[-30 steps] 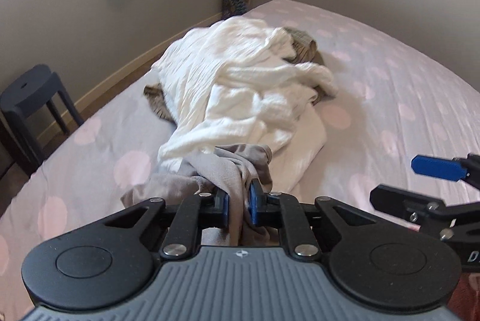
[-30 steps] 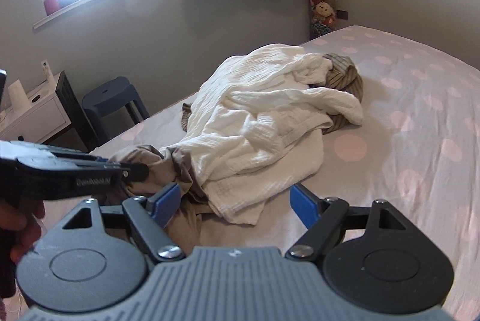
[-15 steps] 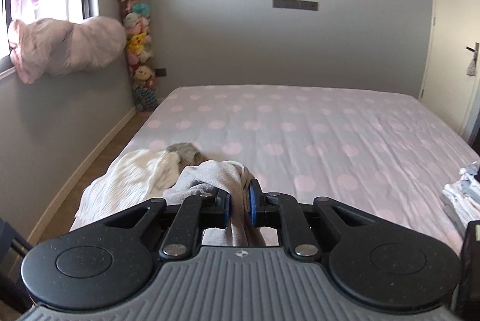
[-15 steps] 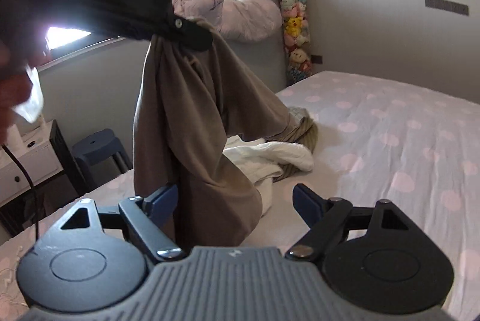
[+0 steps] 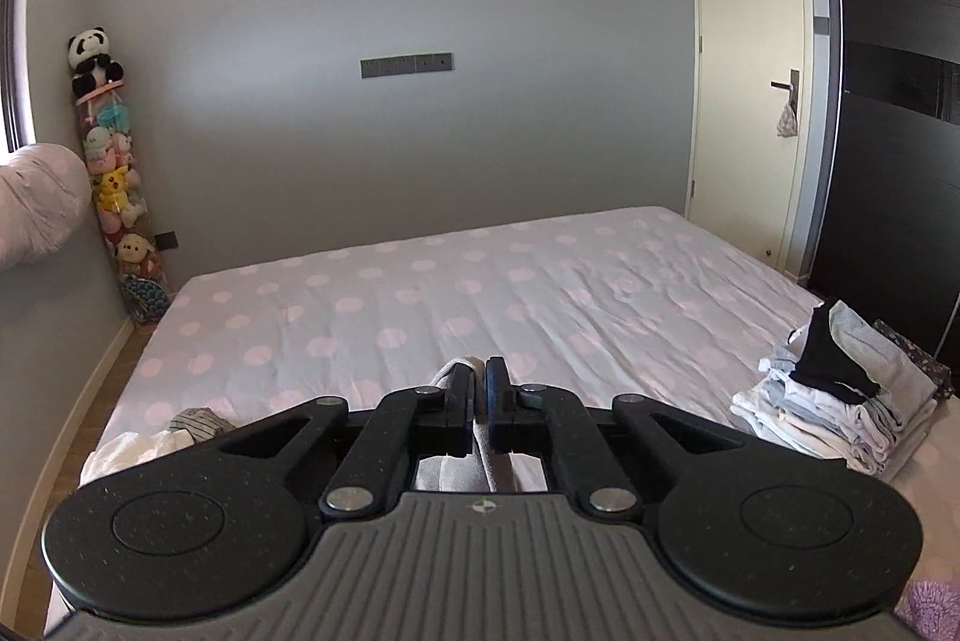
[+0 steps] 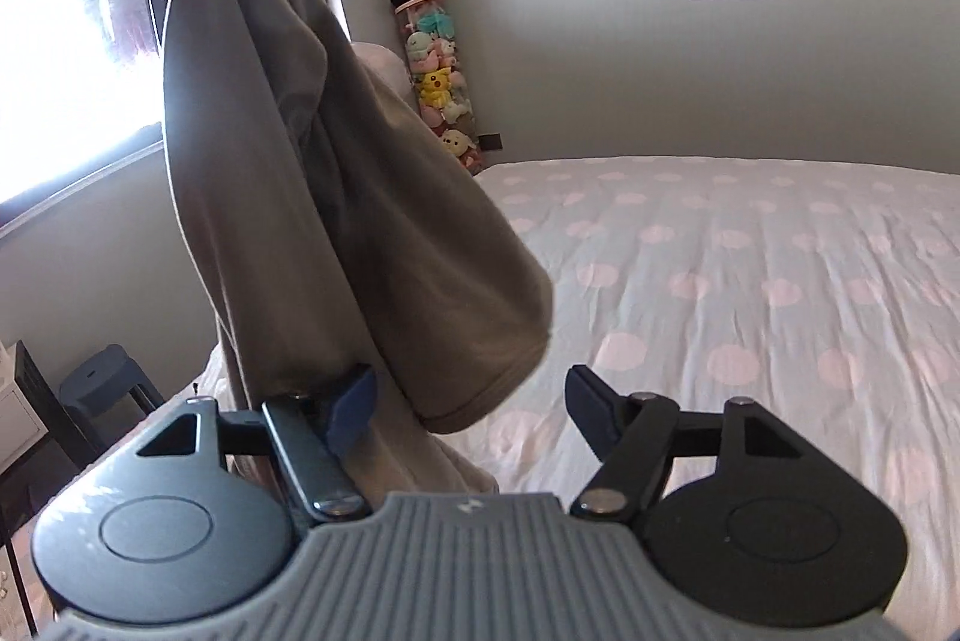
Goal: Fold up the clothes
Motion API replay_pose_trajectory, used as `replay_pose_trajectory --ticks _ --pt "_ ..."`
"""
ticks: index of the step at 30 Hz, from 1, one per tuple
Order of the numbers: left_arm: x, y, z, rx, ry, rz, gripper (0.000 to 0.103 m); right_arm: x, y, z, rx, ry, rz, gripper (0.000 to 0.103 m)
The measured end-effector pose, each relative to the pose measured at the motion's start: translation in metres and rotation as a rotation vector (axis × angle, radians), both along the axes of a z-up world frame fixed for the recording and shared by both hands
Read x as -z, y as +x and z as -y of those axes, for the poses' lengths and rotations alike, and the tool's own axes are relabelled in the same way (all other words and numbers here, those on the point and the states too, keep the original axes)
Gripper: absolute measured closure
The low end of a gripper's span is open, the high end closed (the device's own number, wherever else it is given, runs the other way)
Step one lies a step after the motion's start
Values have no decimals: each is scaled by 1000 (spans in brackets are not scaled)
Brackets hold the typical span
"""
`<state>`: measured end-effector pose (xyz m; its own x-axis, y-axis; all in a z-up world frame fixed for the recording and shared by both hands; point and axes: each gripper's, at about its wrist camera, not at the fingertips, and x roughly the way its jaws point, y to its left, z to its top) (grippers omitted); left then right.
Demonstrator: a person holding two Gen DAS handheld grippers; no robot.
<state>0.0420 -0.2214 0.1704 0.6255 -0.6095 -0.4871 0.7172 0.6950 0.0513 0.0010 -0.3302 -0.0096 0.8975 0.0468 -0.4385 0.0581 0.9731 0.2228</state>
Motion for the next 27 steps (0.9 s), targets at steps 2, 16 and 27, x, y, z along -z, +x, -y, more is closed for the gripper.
replay_pose_trajectory --ticks 2,16,27 --pt "13 2 8 34 33 -54 100 4 -7 5 23 -7 -14 30" --pt "108 50 -14 1 191 -307 55 63 -19 30 83 25 -170 30" --pt "228 126 -73 -135 366 -544 52 117 27 8 -16 44 -320 30"
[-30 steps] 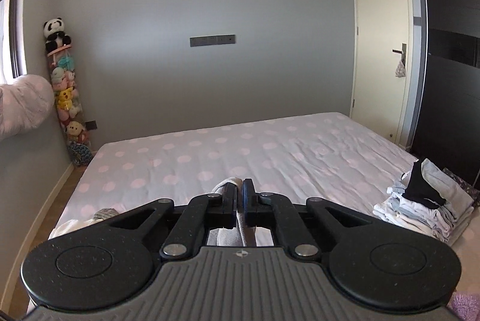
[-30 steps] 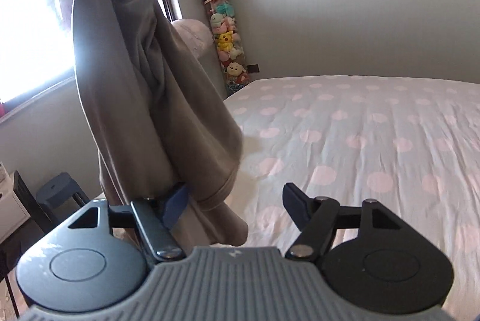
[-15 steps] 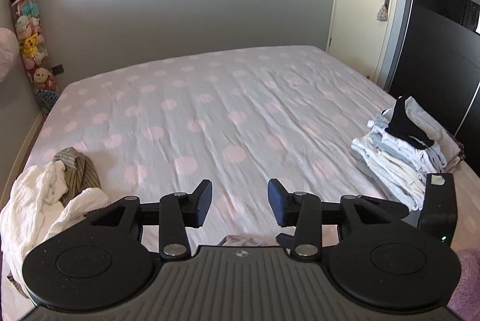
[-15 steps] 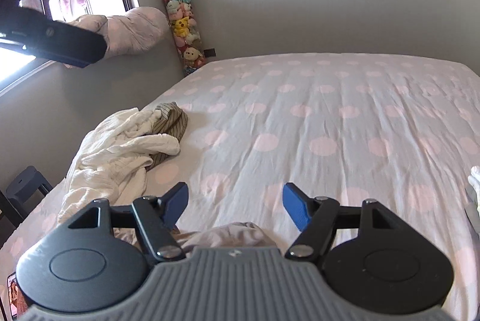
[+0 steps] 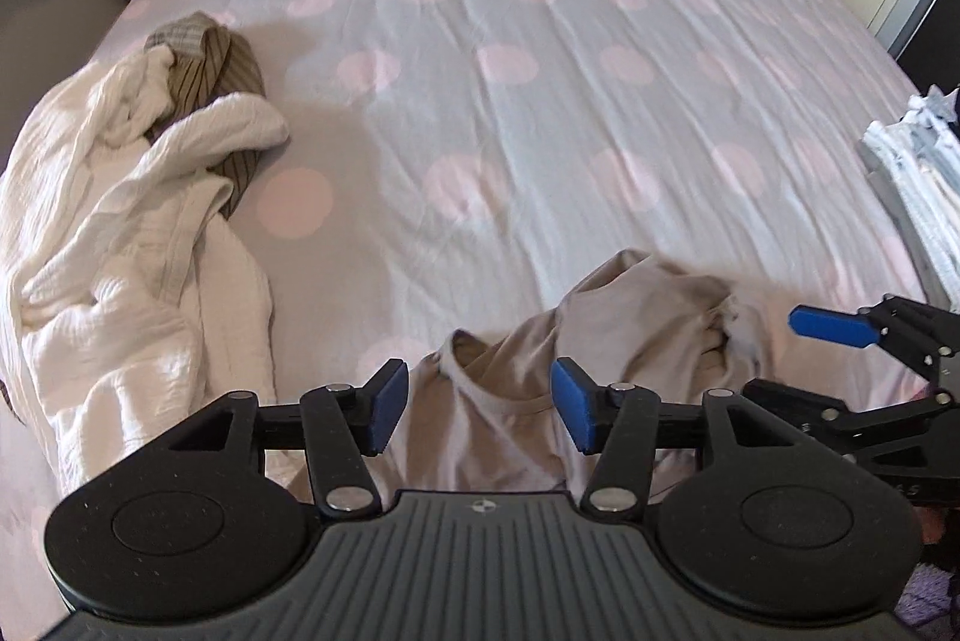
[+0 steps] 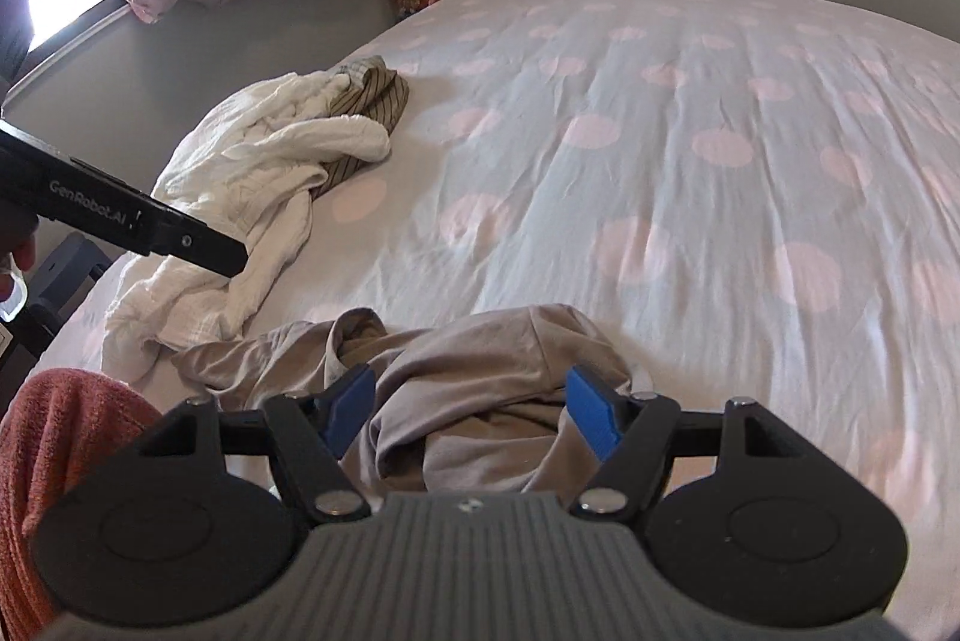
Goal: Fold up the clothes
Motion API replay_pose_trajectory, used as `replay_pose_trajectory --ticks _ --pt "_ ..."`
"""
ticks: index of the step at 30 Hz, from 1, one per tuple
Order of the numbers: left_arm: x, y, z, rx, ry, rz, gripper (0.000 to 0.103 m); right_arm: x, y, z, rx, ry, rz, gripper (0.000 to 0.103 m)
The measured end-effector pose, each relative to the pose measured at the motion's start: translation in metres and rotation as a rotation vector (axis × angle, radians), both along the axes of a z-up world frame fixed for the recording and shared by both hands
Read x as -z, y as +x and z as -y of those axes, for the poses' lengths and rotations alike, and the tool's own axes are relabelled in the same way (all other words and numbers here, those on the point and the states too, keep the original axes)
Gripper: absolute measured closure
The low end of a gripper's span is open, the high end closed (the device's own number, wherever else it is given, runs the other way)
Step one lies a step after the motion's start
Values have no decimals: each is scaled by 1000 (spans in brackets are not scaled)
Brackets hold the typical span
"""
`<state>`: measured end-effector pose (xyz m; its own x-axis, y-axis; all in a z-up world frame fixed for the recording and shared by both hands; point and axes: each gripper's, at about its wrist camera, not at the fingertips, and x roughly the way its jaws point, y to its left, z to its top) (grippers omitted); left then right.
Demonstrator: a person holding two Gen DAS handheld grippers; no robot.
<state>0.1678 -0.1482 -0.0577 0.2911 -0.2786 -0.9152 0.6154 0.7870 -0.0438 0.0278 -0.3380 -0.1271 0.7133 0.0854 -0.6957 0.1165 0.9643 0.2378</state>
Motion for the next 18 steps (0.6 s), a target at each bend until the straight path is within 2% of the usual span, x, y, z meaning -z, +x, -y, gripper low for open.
replay_pose_trajectory --ticks 5,10,13,14,15,16,17,18 --pt "43 27 -18 -11 74 -88 49 17 20 -4 -12 27 -49 30" --pt "84 41 -22 11 99 -168 46 31 38 -15 -48 44 -89 30" --pt "105 50 -23 -7 126 -211 44 42 46 -19 -52 43 -118 31" --pt "109 52 -24 -13 130 -223 44 46 48 -20 -51 40 -127 35" --pt "111 54 -24 -16 125 -232 44 49 48 -19 -49 31 -134 46" --pt "113 55 -24 -13 120 -240 44 51 47 -19 -47 21 -141 53" --pt "113 54 -23 -4 115 -248 47 54 47 -18 -45 13 -147 66" --pt "114 54 -22 6 111 -256 58 54 46 -16 -40 11 -144 79"
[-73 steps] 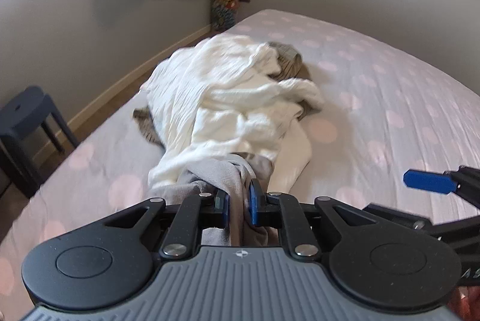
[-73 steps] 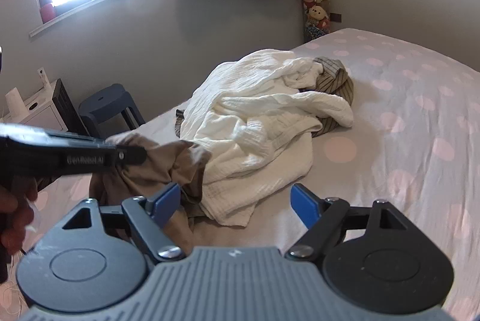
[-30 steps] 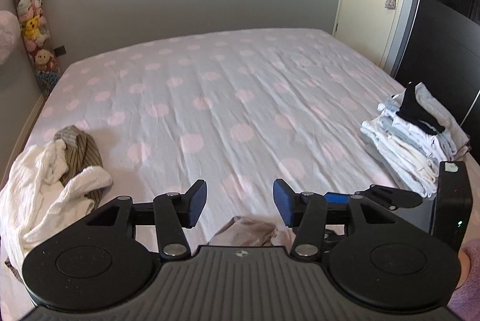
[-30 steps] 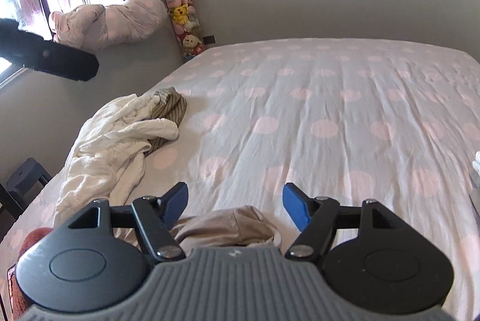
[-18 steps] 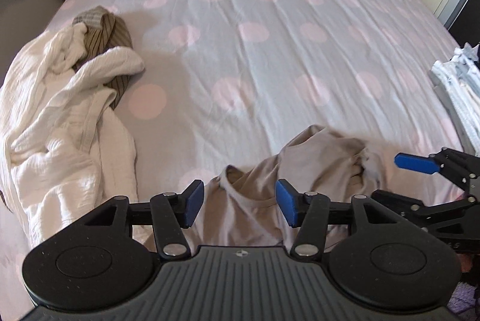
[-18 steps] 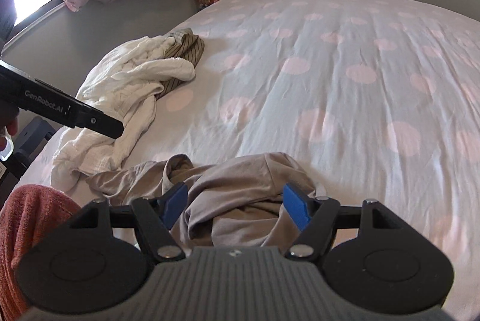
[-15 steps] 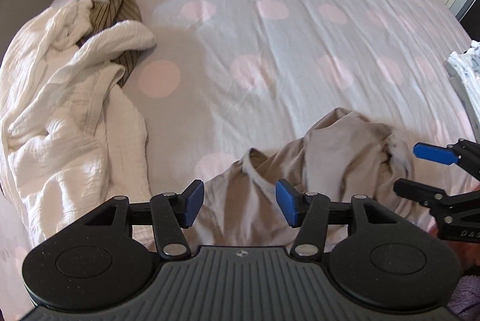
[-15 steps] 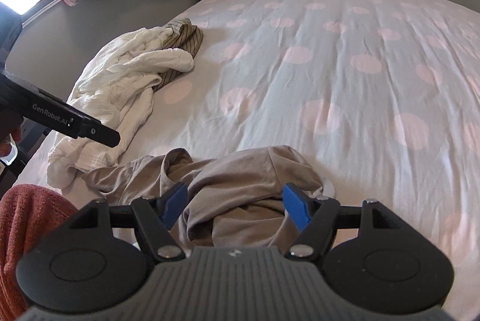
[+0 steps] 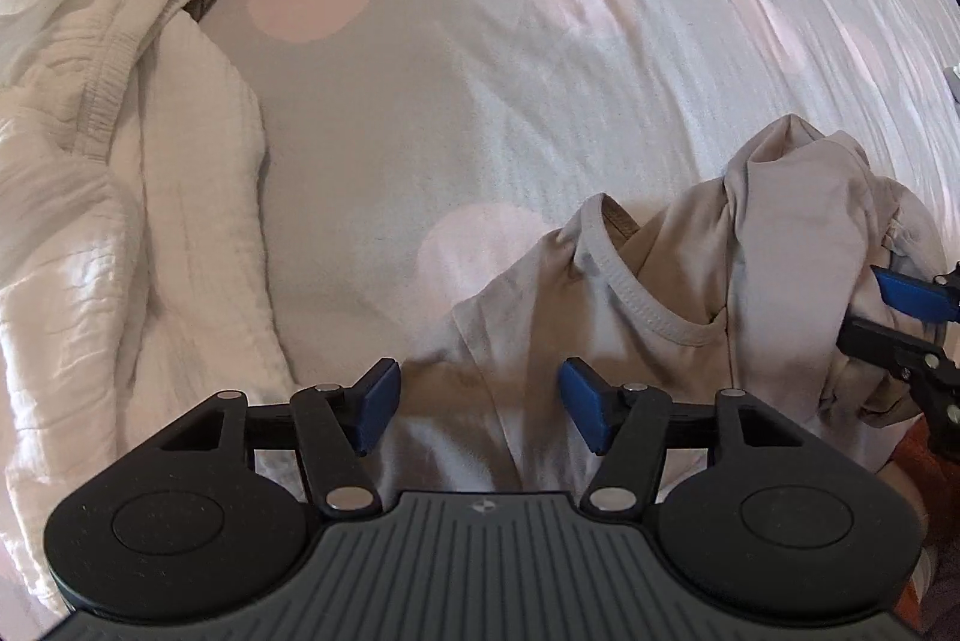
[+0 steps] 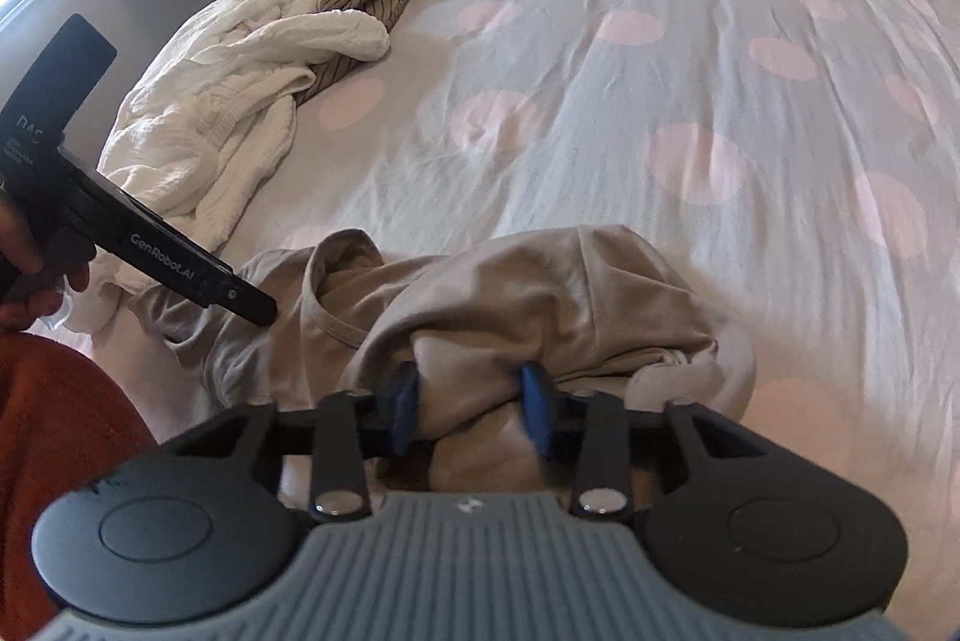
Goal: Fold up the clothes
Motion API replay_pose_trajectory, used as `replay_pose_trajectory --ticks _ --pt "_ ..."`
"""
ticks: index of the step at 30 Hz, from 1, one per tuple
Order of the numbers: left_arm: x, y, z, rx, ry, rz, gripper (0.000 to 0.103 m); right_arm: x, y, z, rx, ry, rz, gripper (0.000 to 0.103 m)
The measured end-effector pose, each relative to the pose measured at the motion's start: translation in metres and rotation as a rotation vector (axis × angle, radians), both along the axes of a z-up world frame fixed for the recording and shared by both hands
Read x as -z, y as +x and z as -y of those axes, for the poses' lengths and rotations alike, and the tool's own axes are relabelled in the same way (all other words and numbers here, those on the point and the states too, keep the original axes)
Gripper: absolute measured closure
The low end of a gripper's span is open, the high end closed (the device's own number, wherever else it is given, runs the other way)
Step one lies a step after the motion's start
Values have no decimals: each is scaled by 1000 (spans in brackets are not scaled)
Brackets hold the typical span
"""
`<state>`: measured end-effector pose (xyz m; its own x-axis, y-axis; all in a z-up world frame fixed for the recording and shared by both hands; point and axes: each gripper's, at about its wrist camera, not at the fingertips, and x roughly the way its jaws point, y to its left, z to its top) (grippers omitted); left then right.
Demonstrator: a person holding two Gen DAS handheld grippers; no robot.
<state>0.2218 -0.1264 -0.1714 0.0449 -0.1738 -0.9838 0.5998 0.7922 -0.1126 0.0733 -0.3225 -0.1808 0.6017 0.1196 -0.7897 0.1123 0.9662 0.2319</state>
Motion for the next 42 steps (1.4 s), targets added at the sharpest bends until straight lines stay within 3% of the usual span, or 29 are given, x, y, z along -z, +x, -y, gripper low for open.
replay_pose_trajectory --ticks 3,4,5,6,12,22,26,29,32,35,42 --pt "0 -5 8 46 17 13 81 -8 -10 12 19 18 31 91" --pt "-1 -9 13 72 34 33 85 -12 -14 16 26 8 44 93" --pt "-4 -13 16 90 42 52 95 -18 -20 21 36 -6 59 94" --pt "-8 -16 19 98 36 73 96 -23 -25 26 49 -18 73 94" --pt "-56 -28 32 53 -90 192 99 -58 -64 72 154 -101 137 97" --pt "-180 -57 73 52 -271 483 101 -116 -133 156 409 -263 264 97" --pt "-210 -74 81 79 -387 499 102 -132 -161 185 517 -309 294 97" --pt "-224 -95 99 158 -435 502 102 -139 -180 202 578 -333 305 97" --pt "-223 -109 121 230 -388 510 102 -134 -190 210 570 -333 252 97" --pt "-198 -108 134 264 -297 473 102 -118 -197 216 552 -333 169 97" --pt "-113 -102 119 253 -123 295 102 -69 -210 228 489 -322 -63 94"
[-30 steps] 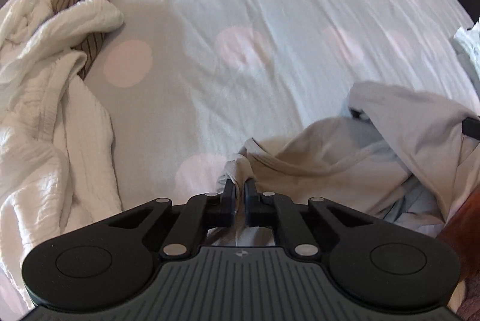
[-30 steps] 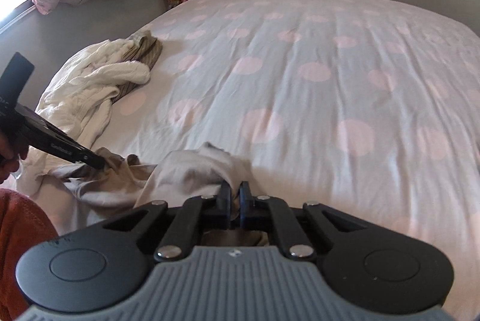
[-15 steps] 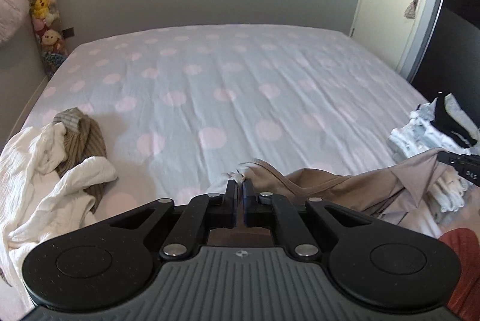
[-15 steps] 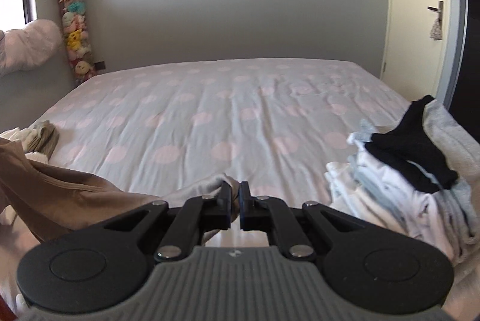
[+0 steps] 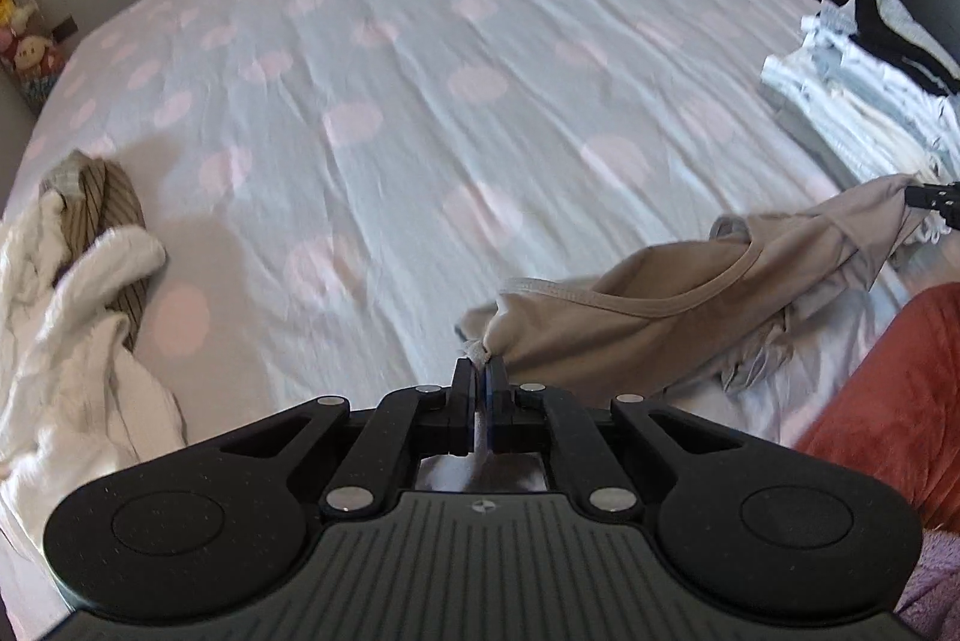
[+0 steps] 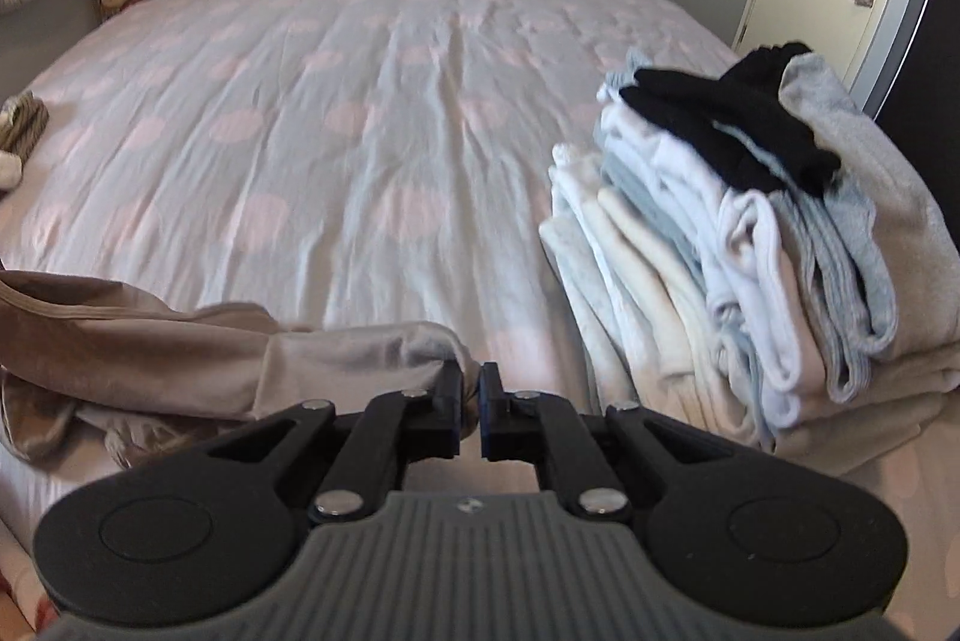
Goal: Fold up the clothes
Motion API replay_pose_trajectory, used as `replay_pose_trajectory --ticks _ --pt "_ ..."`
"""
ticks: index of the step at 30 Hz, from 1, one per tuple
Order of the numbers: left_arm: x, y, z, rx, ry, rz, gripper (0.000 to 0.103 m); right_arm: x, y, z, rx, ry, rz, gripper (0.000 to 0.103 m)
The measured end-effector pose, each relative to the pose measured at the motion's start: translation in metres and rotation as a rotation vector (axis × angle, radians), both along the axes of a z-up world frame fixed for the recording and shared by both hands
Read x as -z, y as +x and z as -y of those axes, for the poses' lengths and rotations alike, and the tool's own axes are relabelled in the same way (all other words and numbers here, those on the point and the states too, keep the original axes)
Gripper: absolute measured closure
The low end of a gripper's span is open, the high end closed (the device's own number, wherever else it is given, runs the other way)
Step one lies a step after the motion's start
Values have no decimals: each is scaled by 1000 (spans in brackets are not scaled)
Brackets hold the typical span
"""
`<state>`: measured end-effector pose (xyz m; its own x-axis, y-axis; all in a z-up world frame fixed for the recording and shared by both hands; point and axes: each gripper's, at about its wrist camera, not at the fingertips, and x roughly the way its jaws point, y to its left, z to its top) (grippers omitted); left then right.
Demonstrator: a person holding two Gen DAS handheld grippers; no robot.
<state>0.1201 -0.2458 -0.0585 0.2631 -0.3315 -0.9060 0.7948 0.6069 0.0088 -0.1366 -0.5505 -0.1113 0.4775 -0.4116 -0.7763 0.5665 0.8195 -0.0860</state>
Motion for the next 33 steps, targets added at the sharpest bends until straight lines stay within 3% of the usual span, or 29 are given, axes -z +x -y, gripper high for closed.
replay_pose_trajectory --ticks 4,6,10,13,14,15,17,22,28,33 --pt "33 0 -16 -12 41 -84 102 11 -2 2 -27 29 -65 88" --pt "40 0 -18 -9 48 -106 101 9 -3 1 -33 25 -72 76" --pt "50 1 -17 11 41 -144 101 -3 2 -7 -55 -6 -72 62" --pt "50 -1 -18 60 7 -180 86 -12 9 -13 -89 -50 -84 55" --pt "49 -1 -18 78 -2 -185 75 -13 11 -14 -99 -46 -85 53" --pt "48 -2 -18 95 -8 -181 65 -15 13 -14 -109 -41 -85 52" --pt "45 -3 -20 121 -15 -162 56 -13 18 -15 -124 -27 -87 52" --pt "42 13 -27 73 -54 -162 55 -1 37 -17 -155 -1 -88 56" --pt "63 28 -24 32 -55 -238 55 19 69 -12 -185 85 -91 58" --pt "78 26 -14 40 -27 -279 56 54 99 -5 -194 156 -163 58"
